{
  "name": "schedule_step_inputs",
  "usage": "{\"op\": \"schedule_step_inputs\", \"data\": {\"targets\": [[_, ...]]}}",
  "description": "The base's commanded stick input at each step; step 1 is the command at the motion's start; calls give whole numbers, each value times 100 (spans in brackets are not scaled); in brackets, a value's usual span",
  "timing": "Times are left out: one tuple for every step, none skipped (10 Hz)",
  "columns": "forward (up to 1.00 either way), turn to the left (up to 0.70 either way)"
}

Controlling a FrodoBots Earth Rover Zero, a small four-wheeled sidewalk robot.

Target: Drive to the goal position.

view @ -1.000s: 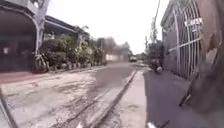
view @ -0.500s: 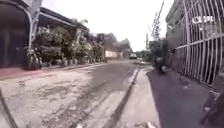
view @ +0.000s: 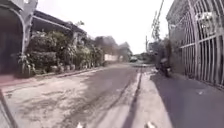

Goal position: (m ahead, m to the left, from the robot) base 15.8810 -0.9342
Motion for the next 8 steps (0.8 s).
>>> {"op": "schedule_step_inputs", "data": {"targets": [[100,-17],[100,0],[100,0],[100,0],[100,0],[100,0],[100,0],[100,0]]}}
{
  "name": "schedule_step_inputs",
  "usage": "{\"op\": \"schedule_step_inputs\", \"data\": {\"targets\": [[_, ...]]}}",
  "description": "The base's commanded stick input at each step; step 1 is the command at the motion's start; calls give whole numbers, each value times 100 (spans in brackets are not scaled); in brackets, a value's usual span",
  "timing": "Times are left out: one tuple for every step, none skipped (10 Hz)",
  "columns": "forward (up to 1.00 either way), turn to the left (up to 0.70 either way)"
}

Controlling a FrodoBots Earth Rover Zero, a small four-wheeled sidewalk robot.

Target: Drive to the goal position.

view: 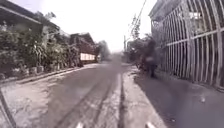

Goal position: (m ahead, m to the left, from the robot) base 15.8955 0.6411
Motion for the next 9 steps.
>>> {"op": "schedule_step_inputs", "data": {"targets": [[100,0],[100,0],[100,0],[100,0],[100,0],[100,0],[100,0],[100,0],[100,0]]}}
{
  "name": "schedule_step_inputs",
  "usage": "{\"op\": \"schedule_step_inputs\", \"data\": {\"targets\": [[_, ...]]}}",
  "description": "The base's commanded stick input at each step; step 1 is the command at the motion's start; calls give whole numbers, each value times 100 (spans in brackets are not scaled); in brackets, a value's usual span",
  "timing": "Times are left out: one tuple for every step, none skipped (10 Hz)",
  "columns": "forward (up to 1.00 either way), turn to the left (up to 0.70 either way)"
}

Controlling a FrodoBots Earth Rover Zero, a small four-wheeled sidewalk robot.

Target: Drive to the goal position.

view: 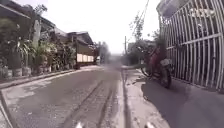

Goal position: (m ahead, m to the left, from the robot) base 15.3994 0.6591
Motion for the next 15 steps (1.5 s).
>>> {"op": "schedule_step_inputs", "data": {"targets": [[100,0],[100,0],[100,0],[100,0],[100,0],[100,0],[100,0],[100,0],[100,0],[100,0],[100,0],[100,0],[100,0],[100,0],[100,0]]}}
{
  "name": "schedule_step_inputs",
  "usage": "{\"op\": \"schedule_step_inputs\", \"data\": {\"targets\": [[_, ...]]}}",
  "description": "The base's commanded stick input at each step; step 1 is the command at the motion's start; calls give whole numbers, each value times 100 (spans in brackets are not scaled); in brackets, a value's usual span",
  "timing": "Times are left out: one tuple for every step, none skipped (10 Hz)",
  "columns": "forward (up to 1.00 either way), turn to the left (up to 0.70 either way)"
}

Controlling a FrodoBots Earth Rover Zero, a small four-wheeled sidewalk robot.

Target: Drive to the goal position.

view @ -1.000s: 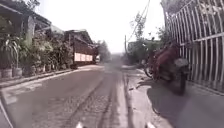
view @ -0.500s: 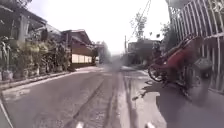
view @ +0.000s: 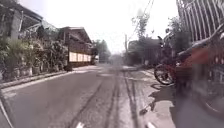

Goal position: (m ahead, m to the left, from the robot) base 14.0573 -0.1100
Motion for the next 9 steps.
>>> {"op": "schedule_step_inputs", "data": {"targets": [[100,0],[100,0],[100,0],[100,0],[100,0],[100,0],[100,0],[100,0],[100,0]]}}
